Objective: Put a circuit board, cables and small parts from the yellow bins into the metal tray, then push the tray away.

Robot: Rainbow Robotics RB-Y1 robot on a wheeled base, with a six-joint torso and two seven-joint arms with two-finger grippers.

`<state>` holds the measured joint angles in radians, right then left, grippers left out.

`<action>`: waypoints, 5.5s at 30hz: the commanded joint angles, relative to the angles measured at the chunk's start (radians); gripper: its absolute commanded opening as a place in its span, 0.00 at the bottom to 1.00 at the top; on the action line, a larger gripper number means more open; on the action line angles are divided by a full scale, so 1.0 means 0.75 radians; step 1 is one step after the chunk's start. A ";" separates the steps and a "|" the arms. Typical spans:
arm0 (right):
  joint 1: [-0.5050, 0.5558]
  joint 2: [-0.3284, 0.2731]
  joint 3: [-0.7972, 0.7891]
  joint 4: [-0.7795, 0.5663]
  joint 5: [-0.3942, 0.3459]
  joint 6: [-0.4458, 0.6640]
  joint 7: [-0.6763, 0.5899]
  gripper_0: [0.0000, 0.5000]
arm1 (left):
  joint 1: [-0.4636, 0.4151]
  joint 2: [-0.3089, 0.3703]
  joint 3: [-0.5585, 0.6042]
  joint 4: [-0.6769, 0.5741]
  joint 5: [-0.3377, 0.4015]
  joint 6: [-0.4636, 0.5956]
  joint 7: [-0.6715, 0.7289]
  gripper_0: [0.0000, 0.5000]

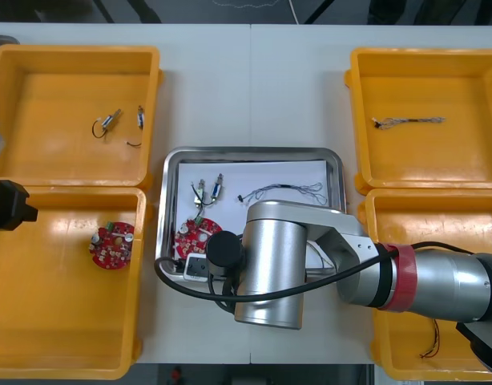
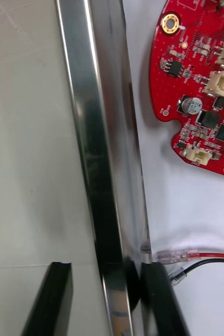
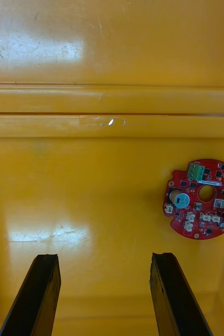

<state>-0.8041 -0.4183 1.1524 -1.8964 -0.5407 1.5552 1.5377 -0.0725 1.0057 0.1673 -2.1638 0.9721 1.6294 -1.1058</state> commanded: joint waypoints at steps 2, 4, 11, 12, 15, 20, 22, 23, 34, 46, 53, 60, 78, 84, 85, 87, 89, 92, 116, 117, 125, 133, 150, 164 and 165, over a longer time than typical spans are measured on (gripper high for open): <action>-0.041 0.026 0.028 -0.012 0.023 -0.010 0.069 0.06 | 0.027 0.060 0.035 -0.038 0.011 -0.015 -0.045 1.00; -0.041 0.026 0.028 -0.012 0.038 -0.010 0.077 0.00 | 0.027 0.060 0.035 -0.038 0.011 -0.015 -0.045 1.00; -0.065 0.022 0.028 -0.012 0.044 -0.010 0.097 0.00 | 0.027 0.060 0.035 -0.038 0.011 -0.015 -0.045 1.00; -0.073 0.018 0.028 -0.012 0.044 -0.010 0.101 0.00 | 0.027 0.060 0.035 -0.038 0.011 -0.015 -0.045 1.00; -0.104 0.005 0.030 -0.012 0.042 -0.010 0.118 0.00 | 0.027 0.060 0.035 -0.038 0.011 -0.015 -0.045 1.00; -0.163 -0.023 0.049 -0.012 0.042 -0.010 0.146 0.00 | 0.027 0.060 0.035 -0.038 0.011 -0.015 -0.045 1.00; -0.194 -0.031 0.057 -0.010 0.042 -0.010 0.155 0.00 | 0.027 0.060 0.035 -0.038 0.011 -0.015 -0.045 1.00; -0.200 -0.031 0.059 -0.010 0.042 -0.010 0.157 0.00 | 0.027 0.060 0.035 -0.038 0.011 -0.015 -0.045 1.00; -0.325 -0.050 0.057 0.056 0.040 -0.010 0.165 0.00 | 0.027 0.060 0.035 -0.038 0.011 -0.015 -0.045 1.00; -0.452 -0.025 0.057 0.160 0.034 -0.022 0.189 0.00 | 0.027 0.060 0.035 -0.038 0.011 -0.015 -0.045 1.00; -0.521 -0.005 0.057 0.254 0.030 -0.034 0.208 0.00 | 0.027 0.060 0.035 -0.038 0.011 -0.015 -0.045 1.00; -0.581 0.034 0.057 0.362 0.026 -0.055 0.228 0.00 | 0.027 0.060 0.035 -0.038 0.011 -0.015 -0.045 1.00; -0.709 0.130 0.057 0.700 -0.077 -0.270 0.275 0.00 | 0.027 0.060 0.035 -0.038 0.011 -0.015 -0.045 1.00; -0.728 0.130 0.059 0.763 -0.077 -0.311 0.314 0.00 | 0.027 0.060 0.035 -0.038 0.011 -0.015 -0.045 1.00; -0.730 0.130 0.057 0.772 -0.077 -0.315 0.320 0.00 | 0.027 0.060 0.035 -0.038 0.011 -0.015 -0.045 1.00; -0.736 0.130 0.057 0.802 -0.077 -0.335 0.337 0.00 | 0.027 0.060 0.035 -0.038 0.011 -0.015 -0.045 1.00; -0.742 0.130 0.057 0.825 -0.077 -0.356 0.347 0.00 | 0.027 0.060 0.035 -0.038 0.011 -0.015 -0.045 1.00; -0.746 0.130 0.057 0.855 -0.077 -0.390 0.363 0.00 | 0.027 0.060 0.035 -0.038 0.011 -0.015 -0.045 1.00; -0.795 0.151 0.057 1.099 -0.077 -0.638 0.492 0.00 | 0.027 0.060 0.035 -0.038 0.011 -0.015 -0.045 1.00; -0.795 0.153 0.057 1.103 -0.075 -0.642 0.494 0.00 | 0.027 0.060 0.035 -0.038 0.011 -0.015 -0.045 1.00; -0.795 0.159 0.057 1.132 -0.067 -0.652 0.504 0.21 | 0.027 0.060 0.035 -0.038 0.011 -0.015 -0.045 1.00; -0.793 0.157 0.040 1.121 -0.073 -0.628 0.508 1.00 | 0.027 0.060 0.035 -0.038 0.011 -0.015 -0.045 1.00; -0.548 0.157 -0.377 0.680 0.021 -0.108 0.492 1.00 | 0.027 0.060 0.035 -0.038 0.011 -0.015 -0.045 1.00; -0.190 0.116 -0.776 0.025 0.148 0.486 0.441 1.00 | 0.027 0.060 0.035 -0.038 0.011 -0.015 -0.045 1.00; -0.180 0.112 -0.788 0.005 0.154 0.486 0.439 1.00 | 0.027 0.060 0.035 -0.038 0.011 -0.015 -0.045 1.00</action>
<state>-0.9721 -0.3182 0.6111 -1.8030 -0.4439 1.9144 1.8773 -0.0725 1.0058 0.1673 -2.1644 0.9729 1.6290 -1.1058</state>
